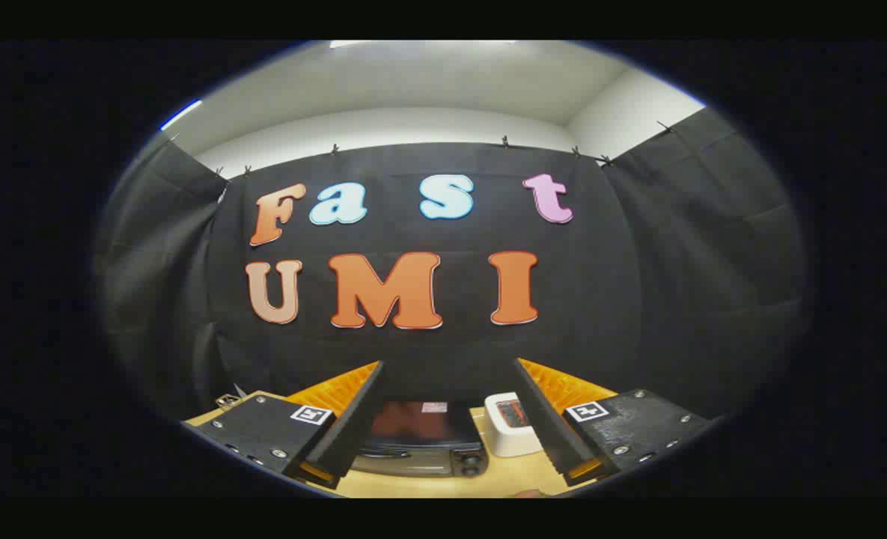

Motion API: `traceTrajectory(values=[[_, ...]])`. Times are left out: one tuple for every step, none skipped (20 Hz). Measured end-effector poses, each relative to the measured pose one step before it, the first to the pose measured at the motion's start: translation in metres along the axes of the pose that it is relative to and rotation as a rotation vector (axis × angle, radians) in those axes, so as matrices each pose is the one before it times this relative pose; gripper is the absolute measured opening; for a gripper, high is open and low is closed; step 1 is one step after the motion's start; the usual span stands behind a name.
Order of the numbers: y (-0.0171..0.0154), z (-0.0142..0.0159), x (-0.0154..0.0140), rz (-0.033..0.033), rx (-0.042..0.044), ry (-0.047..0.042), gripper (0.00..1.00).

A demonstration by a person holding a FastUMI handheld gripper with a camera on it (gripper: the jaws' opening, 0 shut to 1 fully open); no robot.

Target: Open the toaster oven, put the food inside, and close the toaster oven door.

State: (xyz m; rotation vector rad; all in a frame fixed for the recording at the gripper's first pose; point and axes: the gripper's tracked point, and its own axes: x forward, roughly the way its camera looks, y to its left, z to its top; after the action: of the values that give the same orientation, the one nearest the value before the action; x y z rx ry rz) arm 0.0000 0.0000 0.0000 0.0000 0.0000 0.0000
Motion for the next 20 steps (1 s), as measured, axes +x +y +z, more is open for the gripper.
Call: traceTrajectory(values=[[0.00746, -0.00622, -0.00384, -0.0005, 0.00377, 0.02454, 0.98], [0.00689, -0.00536, -0.00402, 0.00316, -0.00433, 0.0137, 0.98], [0.00811, -0.00088, -0.00299, 0.00827, -0.00889, 0.00523, 0.98], [0.00658, -0.00147, -0.00202, 0.01198, -0.01109, 0.00679, 0.98], [0.00258, -0.00217, -0.00229, 0.00878, -0.01272, 0.00894, 0.98], [0.00056, -0.00123, -0.00145, 0.0036, -0.01135, 0.00908, 0.98], [-0.00234, 0.00101, -0.00052, -0.00012, -0.00443, 0.00584, 0.98], [-0.00299, 0.00278, -0.00016, 0.00109, 0.0029, 0.00026, 0.98], [-0.00196, 0.0044, 0.00043, 0.00396, 0.00692, -0.0031, 0.98], [-0.00341, 0.00417, 0.00052, 0.00428, 0.00662, -0.00351, 0.98], [-0.00629, 0.00276, 0.00011, 0.00076, 0.00504, 0.00015, 0.98], [-0.00602, 0.00341, 0.00205, -0.00101, 0.00137, 0.00186, 0.98], [-0.00671, 0.00332, 0.00152, -0.0014, -0.00159, 0.00176, 0.98], [-0.00609, 0.00177, 0.00155, 0.00201, -0.00349, 0.00202, 0.98], [-0.00572, 0.0021, 0.00202, 0.00127, -0.00292, 0.00464, 0.98], [-0.00577, -0.00014, 0.00248, 0.00345, 0.00291, 0.01148, 0.98], [-0.00411, -0.00102, 0.00078, 0.0092, 0.01594, 0.01612, 0.98], [-0.00229, -0.0004, 0.00057, 0.01757, 0.02532, 0.01248, 0.98], [-0.00129, 0.00102, 0.00114, 0.01552, 0.02565, 0.00877, 0.98], [-0.00395, 0.00123, 0.00138, 0.00583, 0.0186, 0.00389, 0.98]])
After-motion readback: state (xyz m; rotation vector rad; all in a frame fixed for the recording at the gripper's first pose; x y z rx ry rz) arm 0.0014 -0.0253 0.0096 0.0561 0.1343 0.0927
